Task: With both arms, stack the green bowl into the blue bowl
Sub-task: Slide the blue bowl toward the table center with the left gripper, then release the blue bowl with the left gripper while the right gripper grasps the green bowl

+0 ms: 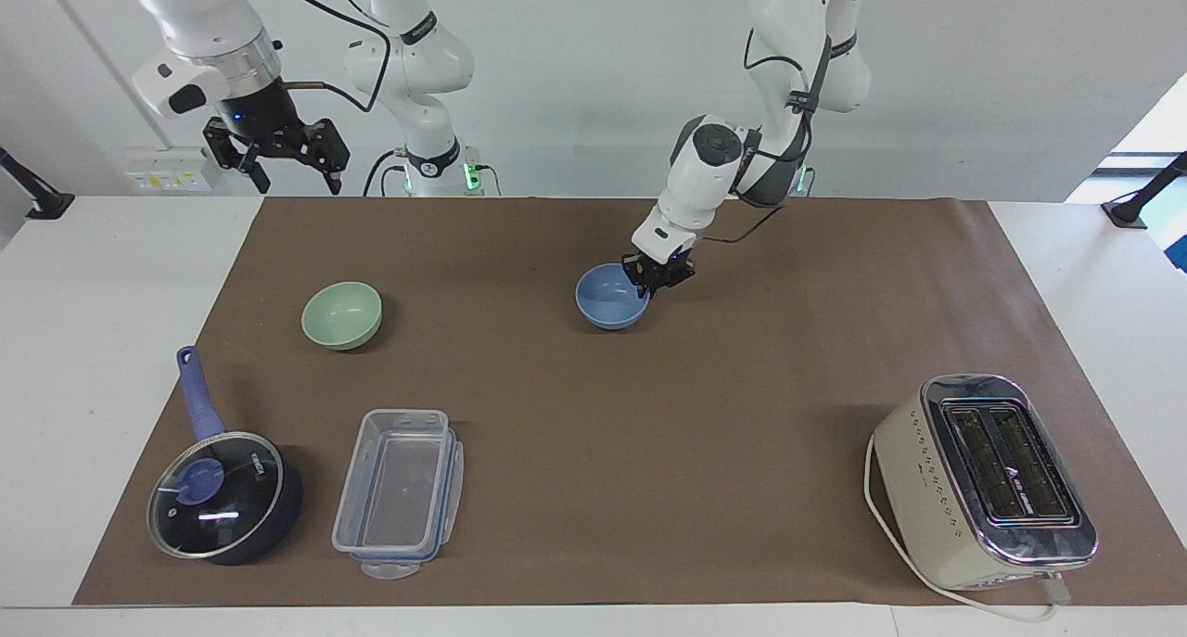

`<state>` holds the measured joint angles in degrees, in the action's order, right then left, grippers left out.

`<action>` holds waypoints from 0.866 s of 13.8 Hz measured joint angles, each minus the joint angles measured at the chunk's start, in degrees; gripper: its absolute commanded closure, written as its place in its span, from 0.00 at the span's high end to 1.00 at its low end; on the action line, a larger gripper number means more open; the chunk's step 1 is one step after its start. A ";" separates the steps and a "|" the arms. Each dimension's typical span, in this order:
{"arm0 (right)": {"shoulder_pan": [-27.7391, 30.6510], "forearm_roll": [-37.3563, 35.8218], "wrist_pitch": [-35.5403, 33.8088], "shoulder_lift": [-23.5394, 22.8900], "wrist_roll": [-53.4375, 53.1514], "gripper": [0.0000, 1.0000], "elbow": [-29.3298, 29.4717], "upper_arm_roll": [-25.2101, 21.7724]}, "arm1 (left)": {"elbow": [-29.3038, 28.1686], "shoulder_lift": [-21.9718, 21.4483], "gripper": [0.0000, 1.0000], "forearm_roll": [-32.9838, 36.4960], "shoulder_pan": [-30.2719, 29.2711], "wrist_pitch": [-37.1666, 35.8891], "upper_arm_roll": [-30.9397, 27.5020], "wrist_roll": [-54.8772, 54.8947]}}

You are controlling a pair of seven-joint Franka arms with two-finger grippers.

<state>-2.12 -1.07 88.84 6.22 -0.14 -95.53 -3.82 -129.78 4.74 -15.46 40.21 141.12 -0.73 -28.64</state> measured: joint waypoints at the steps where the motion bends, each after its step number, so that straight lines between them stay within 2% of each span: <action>1: 0.10 0.00 1.08 0.00 0.10 1.00 -0.68 0.00 | -0.02 0.00 0.93 0.00 0.00 -0.01 -0.08 -0.04; 2: 0.15 0.00 2.32 -0.01 0.43 1.00 -1.53 0.00 | -0.02 0.00 1.00 0.00 0.00 -0.02 -0.25 -0.06; 6: 1.43 0.00 10.36 -0.49 5.73 1.00 -9.27 -0.05 | 0.54 -0.27 1.00 1.65 -0.32 -0.67 -1.20 -0.04; 8: 1.96 0.01 15.53 -1.45 8.23 1.00 -13.93 -0.05 | 1.16 -1.32 1.00 6.24 -2.62 -3.02 -1.61 0.57; 12: 5.57 0.02 27.35 -4.02 14.48 1.00 -22.58 -0.16 | 2.45 -5.56 1.00 7.69 -9.29 -9.94 -1.92 10.47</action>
<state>3.45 -1.05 116.20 2.20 14.33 -118.11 -3.98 -127.33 -0.82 -7.78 30.92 131.18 -2.65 -18.17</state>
